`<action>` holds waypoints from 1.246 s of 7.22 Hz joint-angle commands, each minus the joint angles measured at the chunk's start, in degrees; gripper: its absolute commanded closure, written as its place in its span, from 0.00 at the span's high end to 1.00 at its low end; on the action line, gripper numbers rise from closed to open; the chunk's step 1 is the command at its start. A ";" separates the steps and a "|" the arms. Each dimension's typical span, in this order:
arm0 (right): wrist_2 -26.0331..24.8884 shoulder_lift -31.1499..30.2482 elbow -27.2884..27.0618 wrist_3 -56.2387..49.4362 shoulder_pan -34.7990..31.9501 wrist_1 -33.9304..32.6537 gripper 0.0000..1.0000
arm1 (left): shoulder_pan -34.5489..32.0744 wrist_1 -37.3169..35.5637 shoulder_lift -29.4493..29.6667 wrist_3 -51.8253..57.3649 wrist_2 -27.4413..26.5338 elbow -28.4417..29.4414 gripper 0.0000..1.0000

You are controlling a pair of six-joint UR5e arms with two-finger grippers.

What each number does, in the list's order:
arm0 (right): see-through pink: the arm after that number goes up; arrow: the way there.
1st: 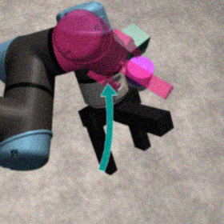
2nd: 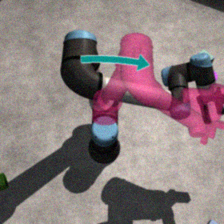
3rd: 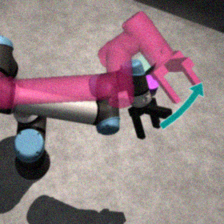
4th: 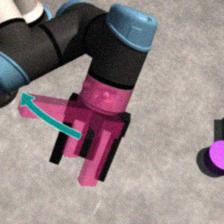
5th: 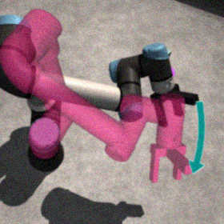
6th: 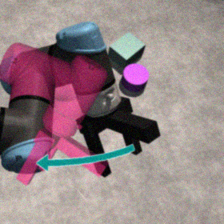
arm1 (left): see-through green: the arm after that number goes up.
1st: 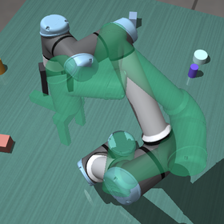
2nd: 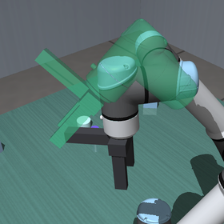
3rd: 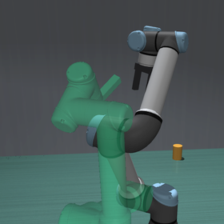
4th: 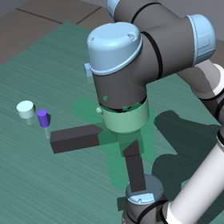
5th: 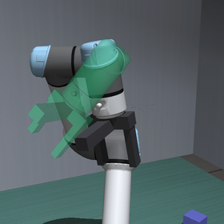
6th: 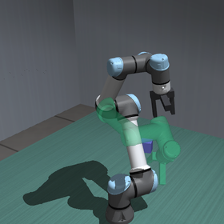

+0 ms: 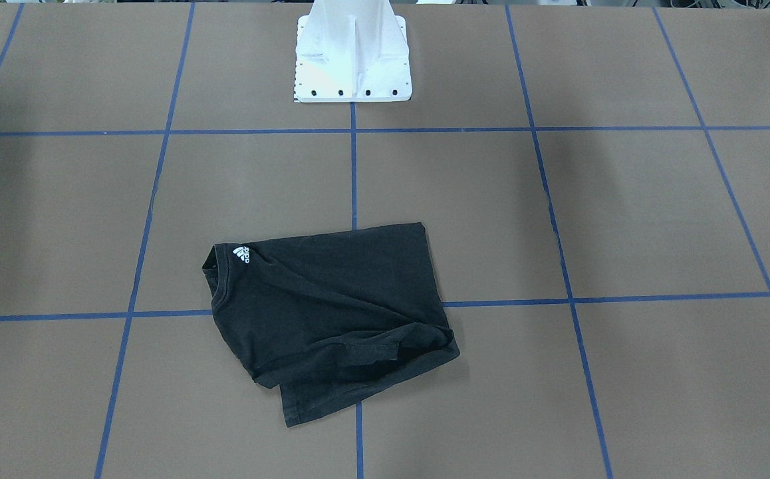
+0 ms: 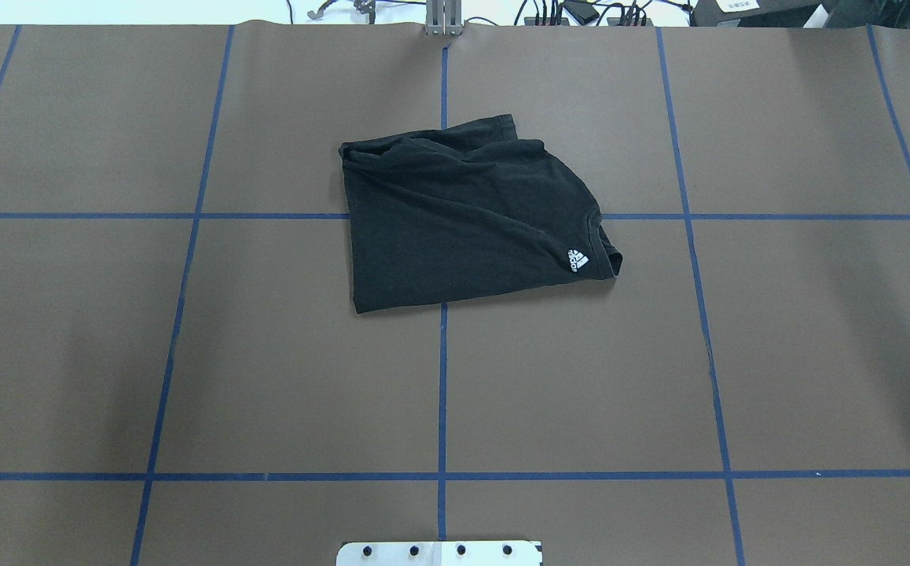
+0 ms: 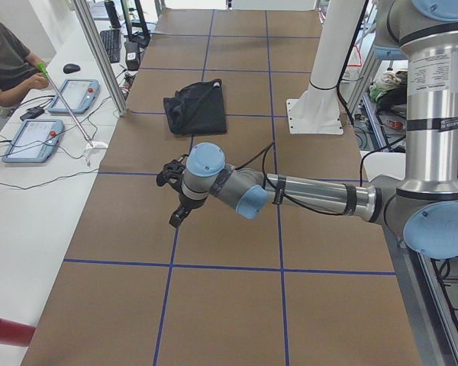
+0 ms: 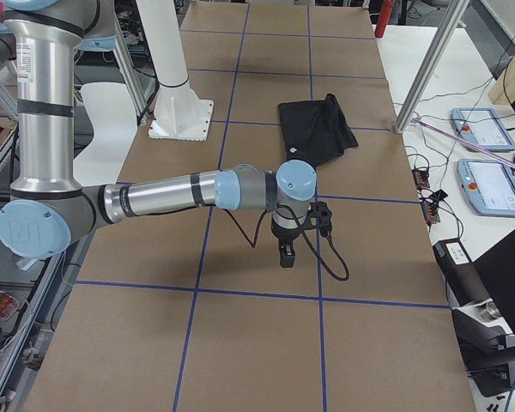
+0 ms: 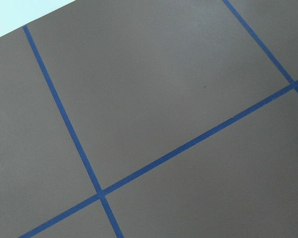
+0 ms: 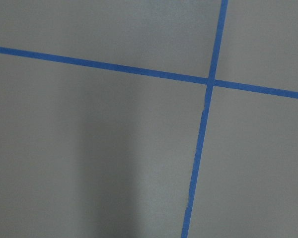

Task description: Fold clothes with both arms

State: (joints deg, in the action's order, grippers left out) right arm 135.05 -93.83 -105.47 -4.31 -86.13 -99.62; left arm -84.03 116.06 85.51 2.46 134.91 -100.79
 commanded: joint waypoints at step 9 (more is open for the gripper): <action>-0.84 -0.21 0.26 0.09 0.00 0.22 1.00 | 0.01 -0.75 1.76 -0.26 1.23 -0.29 1.00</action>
